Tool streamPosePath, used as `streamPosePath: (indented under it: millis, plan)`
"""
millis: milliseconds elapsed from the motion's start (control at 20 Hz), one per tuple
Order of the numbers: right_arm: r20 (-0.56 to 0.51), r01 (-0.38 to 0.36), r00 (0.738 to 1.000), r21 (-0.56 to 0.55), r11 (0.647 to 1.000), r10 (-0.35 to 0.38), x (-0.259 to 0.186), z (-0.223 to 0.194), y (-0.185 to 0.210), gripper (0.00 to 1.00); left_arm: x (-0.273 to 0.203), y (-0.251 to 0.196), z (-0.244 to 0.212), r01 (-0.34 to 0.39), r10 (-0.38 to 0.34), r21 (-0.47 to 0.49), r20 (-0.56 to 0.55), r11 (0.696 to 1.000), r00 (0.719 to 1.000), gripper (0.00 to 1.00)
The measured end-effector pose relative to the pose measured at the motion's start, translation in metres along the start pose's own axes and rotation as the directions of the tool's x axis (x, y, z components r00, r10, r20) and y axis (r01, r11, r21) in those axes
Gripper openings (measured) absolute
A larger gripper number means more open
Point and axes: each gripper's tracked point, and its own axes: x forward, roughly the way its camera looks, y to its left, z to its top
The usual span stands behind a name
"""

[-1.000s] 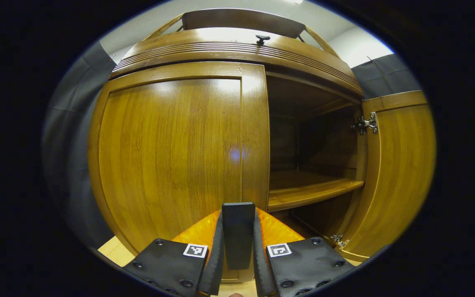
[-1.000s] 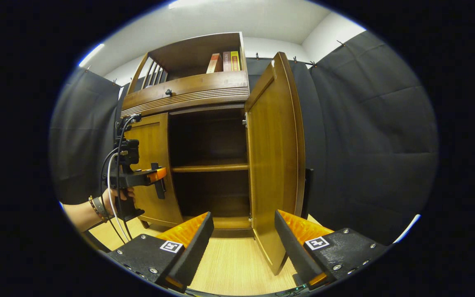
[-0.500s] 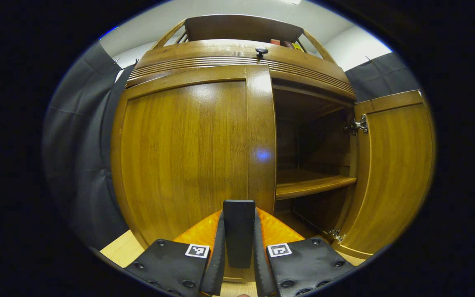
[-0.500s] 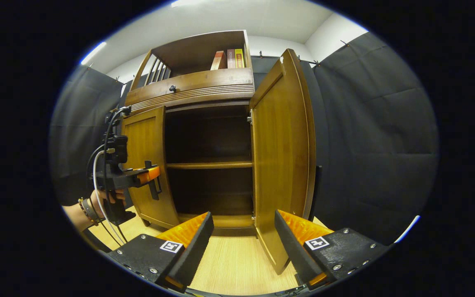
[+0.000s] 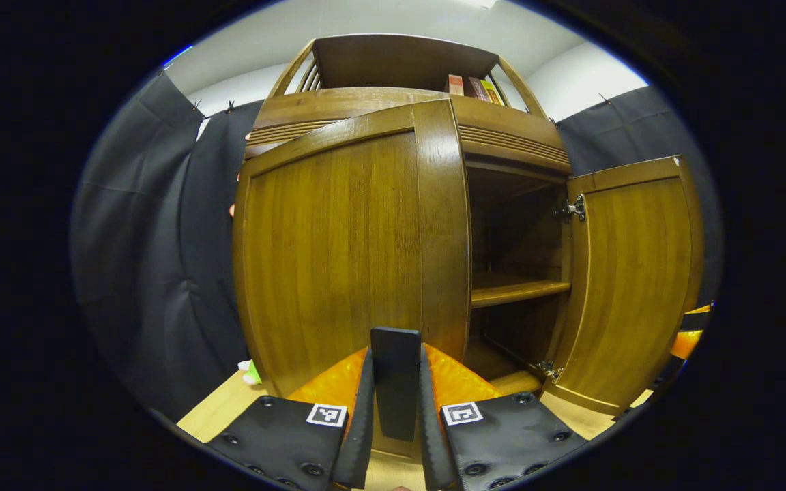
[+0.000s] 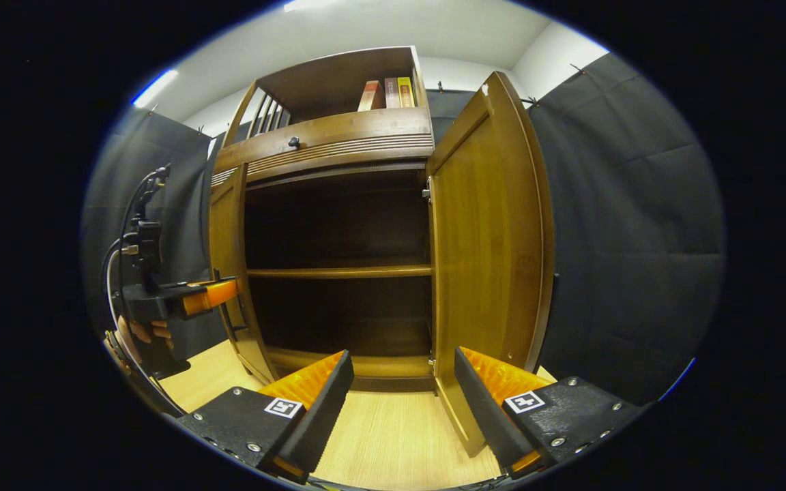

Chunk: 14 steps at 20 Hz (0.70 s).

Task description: Open the right door of the double-door shoe cabinet with the right hand, and open the left door with the left hand.

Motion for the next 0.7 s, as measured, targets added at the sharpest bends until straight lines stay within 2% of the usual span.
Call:
streamPosePath:
  millis: [50, 100, 150, 250, 300, 400, 450, 550, 600, 650, 700]
  plan:
    - [0.003, -0.002, 1.0, 0.001, 1.0, 0.002, 0.001, 0.0, 0.001, 0.92, -0.006, 0.003, 0.001, -0.001, 0.001, 0.0, 0.002, 1.0, 1.0, 0.37]
    - [0.005, -0.004, 1.0, 0.003, 1.0, 0.004, 0.003, 0.001, 0.003, 0.92, -0.011, 0.006, 0.002, -0.002, 0.002, 0.002, 0.003, 1.0, 1.0, 0.39]
    - [0.008, -0.007, 1.0, 0.005, 1.0, 0.007, 0.005, 0.002, 0.004, 1.0, -0.016, 0.009, 0.001, -0.003, 0.003, 0.003, 0.001, 1.0, 1.0, 0.39]
    - [0.01, -0.012, 1.0, 0.007, 1.0, 0.012, 0.006, 0.002, 0.006, 1.0, -0.025, 0.014, 0.001, -0.012, 0.012, 0.007, -0.003, 1.0, 1.0, 0.38]
    - [0.011, -0.012, 1.0, 0.007, 1.0, 0.012, 0.006, 0.001, 0.007, 0.92, -0.031, 0.017, 0.0, -0.019, 0.02, 0.015, -0.005, 1.0, 1.0, 0.38]
    - [0.015, -0.017, 1.0, 0.013, 1.0, 0.016, 0.009, 0.002, 0.009, 0.97, -0.041, 0.026, -0.001, -0.033, 0.033, 0.033, -0.006, 0.999, 0.999, 0.38]
    - [0.015, -0.021, 1.0, 0.016, 1.0, 0.02, 0.01, 0.002, 0.011, 0.92, -0.045, 0.03, -0.001, -0.04, 0.04, 0.04, -0.009, 0.998, 0.999, 0.38]
    - [0.015, -0.025, 1.0, 0.02, 0.999, 0.025, 0.012, 0.003, 0.012, 0.92, -0.057, 0.041, -0.001, -0.053, 0.054, 0.048, -0.017, 0.997, 0.998, 0.37]
    - [0.016, -0.027, 1.0, 0.023, 0.999, 0.027, 0.013, 0.004, 0.013, 1.0, -0.062, 0.047, -0.001, -0.062, 0.063, 0.048, -0.021, 0.997, 0.998, 0.36]
    - [0.017, -0.03, 0.999, 0.027, 0.999, 0.03, 0.014, 0.004, 0.014, 0.92, -0.065, 0.051, 0.0, -0.073, 0.075, 0.049, -0.023, 0.996, 0.997, 0.36]
    - [0.02, -0.036, 0.999, 0.033, 0.999, 0.035, 0.015, 0.006, 0.016, 1.0, -0.068, 0.057, 0.0, -0.088, 0.089, 0.051, -0.023, 0.995, 0.996, 0.36]
